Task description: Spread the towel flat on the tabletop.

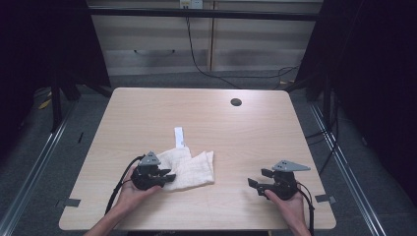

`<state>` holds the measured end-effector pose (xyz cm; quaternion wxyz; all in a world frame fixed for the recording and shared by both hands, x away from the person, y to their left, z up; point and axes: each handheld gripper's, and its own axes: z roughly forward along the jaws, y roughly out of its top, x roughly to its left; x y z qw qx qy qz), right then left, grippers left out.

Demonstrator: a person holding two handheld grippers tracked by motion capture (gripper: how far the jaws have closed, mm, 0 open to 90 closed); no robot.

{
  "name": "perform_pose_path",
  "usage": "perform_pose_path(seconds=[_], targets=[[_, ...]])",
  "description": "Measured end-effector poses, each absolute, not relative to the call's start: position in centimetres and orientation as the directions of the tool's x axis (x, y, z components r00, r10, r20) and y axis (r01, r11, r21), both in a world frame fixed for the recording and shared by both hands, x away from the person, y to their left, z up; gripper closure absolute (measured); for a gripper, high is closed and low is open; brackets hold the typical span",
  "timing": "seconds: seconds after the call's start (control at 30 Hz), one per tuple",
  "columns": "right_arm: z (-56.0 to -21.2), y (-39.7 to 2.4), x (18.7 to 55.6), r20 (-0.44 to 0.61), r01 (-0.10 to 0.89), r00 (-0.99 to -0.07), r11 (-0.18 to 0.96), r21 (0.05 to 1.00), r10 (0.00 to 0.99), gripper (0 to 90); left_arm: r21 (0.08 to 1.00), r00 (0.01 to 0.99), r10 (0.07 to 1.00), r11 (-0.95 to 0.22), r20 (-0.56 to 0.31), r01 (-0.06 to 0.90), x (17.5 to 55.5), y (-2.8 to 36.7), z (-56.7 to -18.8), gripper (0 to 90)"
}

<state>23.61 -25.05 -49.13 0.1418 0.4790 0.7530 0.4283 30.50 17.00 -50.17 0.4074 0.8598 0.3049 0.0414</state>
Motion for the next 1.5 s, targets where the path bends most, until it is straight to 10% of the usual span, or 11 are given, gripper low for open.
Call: perform_pose_path(seconds=[0.67, 1.17, 1.5], targets=[[-48.1, -23.9, 24.3, 0.179, 0.584, -0.546, 0.219, 0.782, 0.818, 34.8, 0.769, 0.848, 0.486, -0.453, -0.211, 0.451, 29.2, 16.8, -47.7, 49.6], [-46.9, -16.8, 31.7, 0.191, 0.547, -0.664, 0.295, 0.783, 0.723, 62.2, 0.734, 0.781, 0.591, -0.438, -0.2, 0.519, 32.9, 19.3, -49.2, 64.5], [-48.5, -12.4, 34.8, 0.186, 0.567, -0.69, 0.363, 0.74, 0.699, 64.3, 0.717, 0.795, 0.583, -0.482, -0.167, 0.504, 32.6, 19.0, -50.1, 64.2]])
